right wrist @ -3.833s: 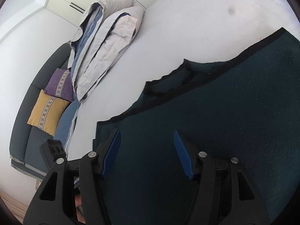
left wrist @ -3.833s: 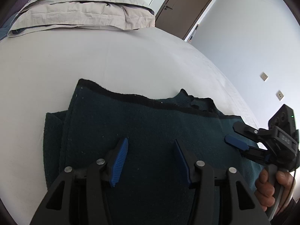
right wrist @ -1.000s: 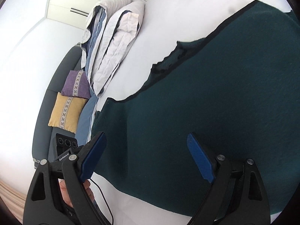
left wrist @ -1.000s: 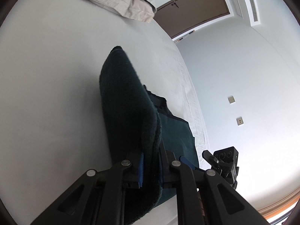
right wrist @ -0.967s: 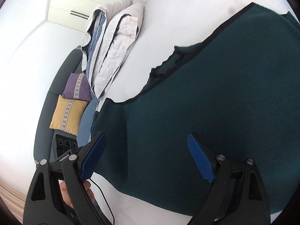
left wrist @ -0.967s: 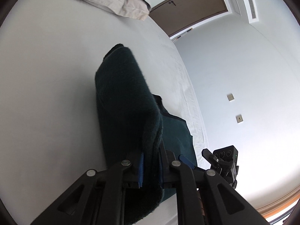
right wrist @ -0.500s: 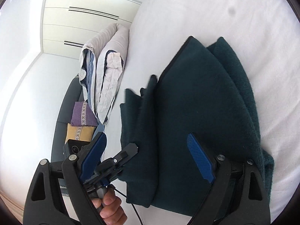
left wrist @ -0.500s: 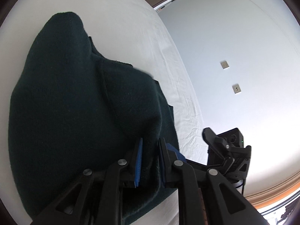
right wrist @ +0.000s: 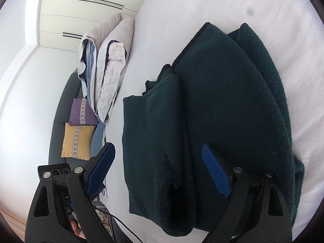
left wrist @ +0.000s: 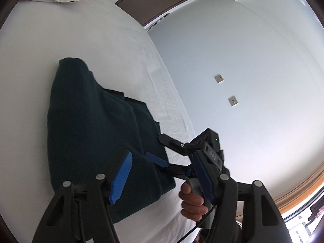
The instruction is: Fold small clothes
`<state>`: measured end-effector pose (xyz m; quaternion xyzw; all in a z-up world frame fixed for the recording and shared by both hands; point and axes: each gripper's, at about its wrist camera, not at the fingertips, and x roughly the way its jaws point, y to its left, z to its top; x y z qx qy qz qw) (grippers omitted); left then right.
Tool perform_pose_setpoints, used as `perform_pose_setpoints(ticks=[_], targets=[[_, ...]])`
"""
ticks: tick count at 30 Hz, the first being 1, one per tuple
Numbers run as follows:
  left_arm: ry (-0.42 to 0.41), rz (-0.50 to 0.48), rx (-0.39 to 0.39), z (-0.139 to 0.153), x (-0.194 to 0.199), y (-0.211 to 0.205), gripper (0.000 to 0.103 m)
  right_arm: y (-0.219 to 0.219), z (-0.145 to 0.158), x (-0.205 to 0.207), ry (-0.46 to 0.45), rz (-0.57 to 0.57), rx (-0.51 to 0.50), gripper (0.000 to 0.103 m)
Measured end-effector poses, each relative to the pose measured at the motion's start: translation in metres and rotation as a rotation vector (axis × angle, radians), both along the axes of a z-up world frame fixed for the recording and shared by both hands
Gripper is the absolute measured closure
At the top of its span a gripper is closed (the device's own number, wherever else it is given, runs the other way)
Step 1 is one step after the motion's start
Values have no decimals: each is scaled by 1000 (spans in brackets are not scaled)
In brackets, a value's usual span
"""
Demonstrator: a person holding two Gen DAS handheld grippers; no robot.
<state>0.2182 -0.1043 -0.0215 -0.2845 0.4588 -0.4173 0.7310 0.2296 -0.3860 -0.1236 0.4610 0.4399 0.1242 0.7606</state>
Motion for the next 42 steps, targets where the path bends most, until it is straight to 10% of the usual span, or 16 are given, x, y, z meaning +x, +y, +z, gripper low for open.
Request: perform_pose_setpoints(ticks=[18, 24, 42], targets=[[31, 52, 49, -62, -21, 18, 45, 43, -19, 28, 151, 139, -51, 38], [40, 43, 44, -69, -22, 16, 47, 41, -21, 35, 165, 126, -93, 83], [-2, 24, 72, -38, -17, -27, 45, 41, 42, 32, 84, 205, -421, 89]])
